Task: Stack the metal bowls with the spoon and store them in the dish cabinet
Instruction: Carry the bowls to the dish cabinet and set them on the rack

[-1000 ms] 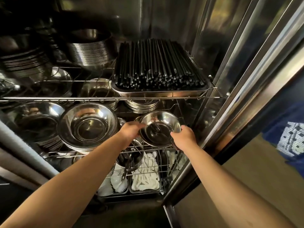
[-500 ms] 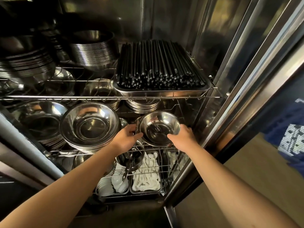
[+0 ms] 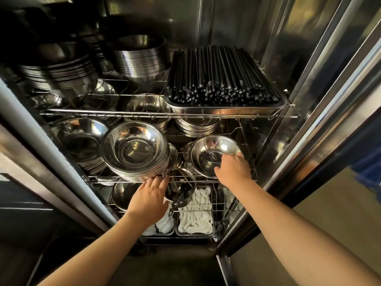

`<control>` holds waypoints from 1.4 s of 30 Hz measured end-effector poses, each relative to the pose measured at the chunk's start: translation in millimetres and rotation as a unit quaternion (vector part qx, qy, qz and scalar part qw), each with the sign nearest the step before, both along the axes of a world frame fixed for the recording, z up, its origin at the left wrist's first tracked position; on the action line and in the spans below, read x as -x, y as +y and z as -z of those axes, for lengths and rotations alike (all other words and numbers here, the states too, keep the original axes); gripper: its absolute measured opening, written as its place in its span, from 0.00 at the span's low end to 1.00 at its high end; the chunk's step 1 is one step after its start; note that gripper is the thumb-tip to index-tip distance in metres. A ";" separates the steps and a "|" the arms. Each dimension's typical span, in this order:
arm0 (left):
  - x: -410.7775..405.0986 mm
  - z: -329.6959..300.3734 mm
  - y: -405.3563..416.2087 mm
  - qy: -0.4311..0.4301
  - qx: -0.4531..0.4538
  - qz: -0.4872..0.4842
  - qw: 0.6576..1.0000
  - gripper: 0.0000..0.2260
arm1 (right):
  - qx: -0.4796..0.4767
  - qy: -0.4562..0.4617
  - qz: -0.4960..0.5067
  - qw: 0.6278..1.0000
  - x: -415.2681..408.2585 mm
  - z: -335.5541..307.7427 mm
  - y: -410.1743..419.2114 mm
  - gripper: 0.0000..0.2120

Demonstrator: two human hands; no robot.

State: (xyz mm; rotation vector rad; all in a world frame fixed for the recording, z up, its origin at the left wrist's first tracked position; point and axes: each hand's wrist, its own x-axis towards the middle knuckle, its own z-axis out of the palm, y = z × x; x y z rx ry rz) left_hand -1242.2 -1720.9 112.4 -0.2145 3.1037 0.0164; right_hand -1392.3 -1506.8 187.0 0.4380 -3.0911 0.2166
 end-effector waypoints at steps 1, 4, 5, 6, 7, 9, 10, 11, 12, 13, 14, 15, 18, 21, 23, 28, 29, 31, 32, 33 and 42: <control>-1.0 1.4 0.7 0.003 0.004 -0.003 1.000 0.37 | -0.005 -0.008 0.007 1.000 0.9 0.7 -0.2 0.12; -3.6 4.0 2.1 0.011 0.004 -0.005 1.000 0.37 | 0.004 -0.024 0.015 1.000 3.5 4.1 1.4 0.08; -4.3 4.4 2.5 0.010 0.002 -0.005 1.000 0.37 | 0.015 -0.030 0.017 0.999 4.0 4.3 2.2 0.07; -5.5 5.1 3.0 0.010 -0.002 -0.006 1.000 0.38 | 0.029 -0.034 0.017 0.999 3.6 4.2 3.5 0.07; -6.4 5.7 3.0 0.011 -0.004 -0.009 1.000 0.38 | 0.041 -0.034 0.014 0.998 3.7 4.5 4.7 0.08; -8.0 6.2 3.8 0.012 -0.010 -0.015 1.000 0.39 | 0.062 -0.032 0.001 0.998 1.5 3.3 7.3 0.08; -8.5 6.5 4.6 0.013 -0.012 -0.018 1.000 0.39 | 0.071 -0.029 -0.008 0.997 -0.3 2.5 9.3 0.09; -8.7 6.8 5.6 0.015 -0.014 -0.020 1.000 0.40 | 0.084 -0.023 -0.020 0.996 -2.4 2.0 11.7 0.12; -8.6 7.0 6.4 0.016 -0.017 -0.021 1.000 0.40 | 0.108 -0.018 -0.033 0.993 -5.8 0.3 14.2 0.15; -8.4 7.3 6.8 0.017 -0.020 -0.023 0.999 0.40 | 0.137 -0.017 -0.047 0.989 -10.2 -1.6 16.3 0.17; -8.2 8.0 6.7 0.018 -0.023 -0.024 0.999 0.40 | 0.168 -0.019 -0.057 0.984 -15.8 -3.6 18.6 0.15; -8.0 8.7 6.3 0.017 -0.023 -0.022 0.999 0.40 | 0.197 -0.024 -0.065 0.978 -22.9 -5.8 21.0 0.09; -5.9 10.6 2.8 0.002 -0.013 -0.007 1.000 0.38 | 0.234 -0.036 -0.091 0.967 -42.6 -7.7 26.6 0.10; -6.8 9.9 -1.6 0.005 -0.026 -0.008 1.000 0.38 | 0.226 -0.074 -0.118 0.964 -63.0 -2.8 30.7 0.09; -7.1 9.8 -2.3 0.008 -0.031 -0.006 0.999 0.37 | 0.215 -0.112 -0.124 0.962 -72.7 6.8 32.5 0.10; -7.0 6.7 -2.6 0.018 -0.035 -0.022 0.999 0.34 | 0.172 -0.168 -0.133 0.961 -82.1 36.1 28.7 0.06; -6.5 6.8 -2.9 0.014 -0.038 -0.022 0.999 0.34 | 0.152 -0.172 -0.129 0.965 -81.1 42.6 25.8 0.09; -6.6 6.1 -3.2 0.007 -0.045 -0.023 0.999 0.35 | 0.130 -0.175 -0.113 0.970 -79.0 55.6 17.4 0.20; -7.2 5.4 -3.5 0.005 -0.048 -0.022 0.999 0.35 | 0.123 -0.178 -0.108 0.970 -77.2 60.9 12.0 0.23; -7.6 4.6 -3.0 0.006 -0.050 -0.021 0.998 0.36 | 0.114 -0.184 -0.102 0.971 -75.1 66.3 7.8 0.23; -7.7 3.8 -3.4 -0.002 -0.057 -0.018 0.998 0.37 | 0.111 -0.218 0.008 0.970 -46.1 121.8 -36.0 0.14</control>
